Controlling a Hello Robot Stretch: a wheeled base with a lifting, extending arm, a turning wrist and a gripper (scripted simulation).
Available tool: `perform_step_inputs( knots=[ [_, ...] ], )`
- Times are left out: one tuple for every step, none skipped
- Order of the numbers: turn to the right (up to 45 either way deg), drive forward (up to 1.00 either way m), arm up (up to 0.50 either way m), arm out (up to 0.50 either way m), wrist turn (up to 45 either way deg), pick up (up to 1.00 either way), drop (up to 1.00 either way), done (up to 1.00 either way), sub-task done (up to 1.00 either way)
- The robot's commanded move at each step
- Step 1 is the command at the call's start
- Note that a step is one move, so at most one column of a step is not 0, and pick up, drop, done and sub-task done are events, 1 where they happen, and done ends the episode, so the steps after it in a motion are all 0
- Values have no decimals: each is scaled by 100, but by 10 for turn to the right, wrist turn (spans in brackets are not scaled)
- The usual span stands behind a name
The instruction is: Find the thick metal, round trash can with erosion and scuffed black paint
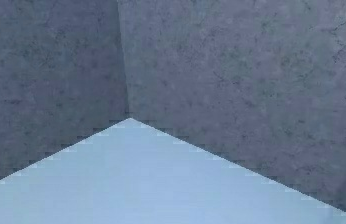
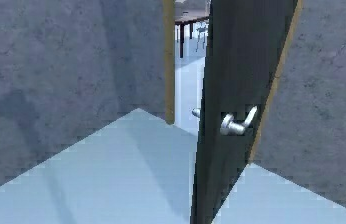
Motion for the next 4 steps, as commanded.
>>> perform_step_inputs(
  knots=[
    [360,0,0,0,0,0,0,0,0],
    [0,50,0,0,0,0,0,0,0],
    [450,0,0,0,0,0,0,0,0],
    [0,45,0,0,0,0,0,0,0]
  ],
)
